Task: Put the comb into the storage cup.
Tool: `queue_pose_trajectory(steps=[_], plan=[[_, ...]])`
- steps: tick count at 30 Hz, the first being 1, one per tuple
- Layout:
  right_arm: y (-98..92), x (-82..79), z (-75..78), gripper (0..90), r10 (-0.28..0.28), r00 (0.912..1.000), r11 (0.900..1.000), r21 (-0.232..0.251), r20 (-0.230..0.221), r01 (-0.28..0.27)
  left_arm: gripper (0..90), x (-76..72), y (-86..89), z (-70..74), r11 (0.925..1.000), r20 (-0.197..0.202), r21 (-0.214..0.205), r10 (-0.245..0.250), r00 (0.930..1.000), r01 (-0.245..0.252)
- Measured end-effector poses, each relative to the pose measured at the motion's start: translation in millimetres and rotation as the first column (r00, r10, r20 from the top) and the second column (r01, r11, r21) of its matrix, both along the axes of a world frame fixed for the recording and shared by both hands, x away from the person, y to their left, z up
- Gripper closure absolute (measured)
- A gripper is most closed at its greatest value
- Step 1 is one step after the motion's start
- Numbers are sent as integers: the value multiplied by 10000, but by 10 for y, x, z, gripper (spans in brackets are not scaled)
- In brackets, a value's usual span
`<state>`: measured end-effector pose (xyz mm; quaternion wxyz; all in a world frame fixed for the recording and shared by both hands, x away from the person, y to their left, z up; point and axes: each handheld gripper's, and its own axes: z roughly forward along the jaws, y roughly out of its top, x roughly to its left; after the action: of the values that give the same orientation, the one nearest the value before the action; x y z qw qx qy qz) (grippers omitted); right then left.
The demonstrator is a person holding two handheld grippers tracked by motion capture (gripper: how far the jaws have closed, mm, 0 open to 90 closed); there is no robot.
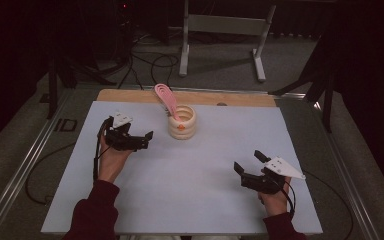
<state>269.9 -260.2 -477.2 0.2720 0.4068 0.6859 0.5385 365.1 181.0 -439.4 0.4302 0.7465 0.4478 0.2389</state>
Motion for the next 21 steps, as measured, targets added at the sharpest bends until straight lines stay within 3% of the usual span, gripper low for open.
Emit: queue_pose_trajectory(steps=[3,11,21], plan=[[10,-1,0,113,-5,10000,10000,-51,8,5,0,-78,53,-32,9996,-32,-276,-52,10000,51],[21,-2,-2,113,24,10000,10000,-80,9,-24,0,-269,175,-80,9996,142,-277,6,9999,-2],[15,-4,-4,113,26,10000,9999,-119,24,-25,0,-582,401,-165,9959,346,-880,220,9992,-188]])
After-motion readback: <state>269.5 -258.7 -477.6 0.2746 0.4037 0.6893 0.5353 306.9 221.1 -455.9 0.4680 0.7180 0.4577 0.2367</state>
